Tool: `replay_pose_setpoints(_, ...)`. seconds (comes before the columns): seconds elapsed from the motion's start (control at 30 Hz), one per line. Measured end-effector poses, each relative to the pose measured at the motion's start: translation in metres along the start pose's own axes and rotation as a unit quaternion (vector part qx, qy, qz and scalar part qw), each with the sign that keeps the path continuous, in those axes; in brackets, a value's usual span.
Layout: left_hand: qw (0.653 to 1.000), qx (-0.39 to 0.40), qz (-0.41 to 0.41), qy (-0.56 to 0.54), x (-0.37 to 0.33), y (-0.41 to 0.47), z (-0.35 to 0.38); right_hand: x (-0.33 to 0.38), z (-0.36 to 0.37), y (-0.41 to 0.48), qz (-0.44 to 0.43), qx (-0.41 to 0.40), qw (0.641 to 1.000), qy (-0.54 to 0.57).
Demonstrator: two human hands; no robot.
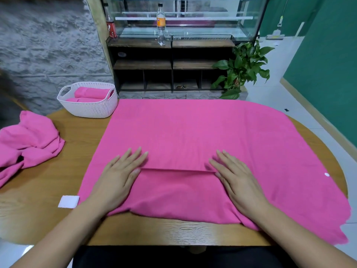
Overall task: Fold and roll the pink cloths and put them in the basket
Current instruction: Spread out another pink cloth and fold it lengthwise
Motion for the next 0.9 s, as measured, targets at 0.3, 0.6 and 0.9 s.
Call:
replay_pose_setpoints(0.3,1.000,-0.020,0.006,-0.004,0.029,0.124,-0.005,-0.043,0.008,0.115,0.080,0.044,0.995,-0.042)
replay_pose_setpoints(0.6,0.998,0.033,-0.051,0.025,0.061,0.153,0.031,-0.085,0.052,0.149,0.097,0.120,0.988,-0.026)
replay_pose_setpoints(0.9,0.997,0.021,-0.062,0.034,0.049,0.127,0.031,-0.078,0.044,0.125,0.110,0.114,0.987,0.000)
Point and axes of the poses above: each hand's wrist, its own y-axis towards the middle knuckle, its own z-axis out of the palm, x = y × z, the point moved 4 cm from there along y, towards the middle knuckle
